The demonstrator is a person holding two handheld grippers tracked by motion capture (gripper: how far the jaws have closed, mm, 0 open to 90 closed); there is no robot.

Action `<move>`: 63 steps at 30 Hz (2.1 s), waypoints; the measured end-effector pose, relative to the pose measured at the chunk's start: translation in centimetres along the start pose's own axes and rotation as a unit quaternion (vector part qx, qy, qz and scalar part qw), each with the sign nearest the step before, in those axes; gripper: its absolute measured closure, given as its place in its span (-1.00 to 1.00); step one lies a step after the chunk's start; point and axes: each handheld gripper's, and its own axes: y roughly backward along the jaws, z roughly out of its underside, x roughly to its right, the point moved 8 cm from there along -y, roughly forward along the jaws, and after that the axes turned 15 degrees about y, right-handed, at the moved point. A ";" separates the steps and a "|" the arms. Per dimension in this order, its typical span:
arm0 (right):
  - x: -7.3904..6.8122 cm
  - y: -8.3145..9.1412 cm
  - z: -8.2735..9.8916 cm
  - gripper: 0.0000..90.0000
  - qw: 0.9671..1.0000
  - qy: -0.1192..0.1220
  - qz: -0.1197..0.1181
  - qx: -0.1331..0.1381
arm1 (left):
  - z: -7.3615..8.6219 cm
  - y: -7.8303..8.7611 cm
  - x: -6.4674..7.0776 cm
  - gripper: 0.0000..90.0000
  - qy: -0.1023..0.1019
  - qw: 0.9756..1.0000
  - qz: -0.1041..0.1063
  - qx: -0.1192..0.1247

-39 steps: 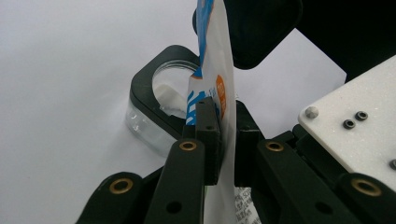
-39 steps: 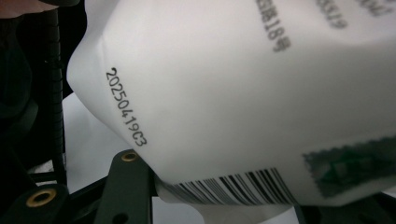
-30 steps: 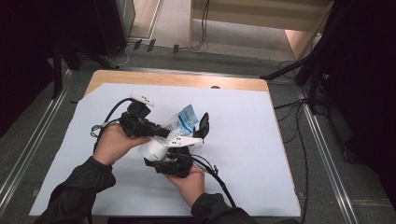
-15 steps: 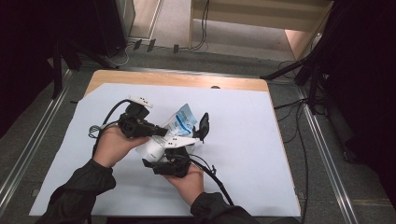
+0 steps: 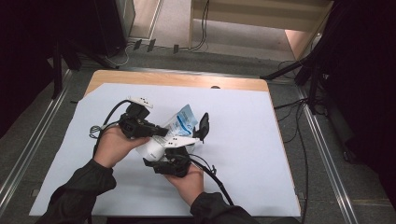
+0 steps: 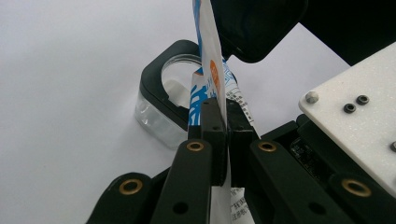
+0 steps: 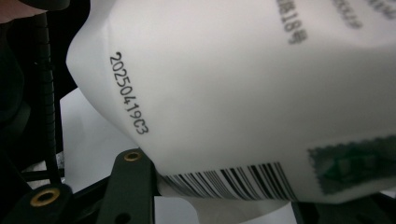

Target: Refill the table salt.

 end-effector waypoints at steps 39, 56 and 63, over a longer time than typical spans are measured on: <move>0.2 0.2 -0.2 0.22 1.000 -0.007 -0.002 0.010 | -0.2 -0.3 0.4 1.00 -0.006 1.000 -0.006 0.007; 0.3 0.4 -0.3 0.26 1.000 -0.020 -0.010 0.015 | -0.3 -0.3 0.4 0.98 -0.005 1.000 0.002 0.009; 0.3 0.3 -0.3 0.26 1.000 -0.021 -0.011 0.015 | -0.2 -0.4 0.4 0.95 -0.003 1.000 0.004 0.005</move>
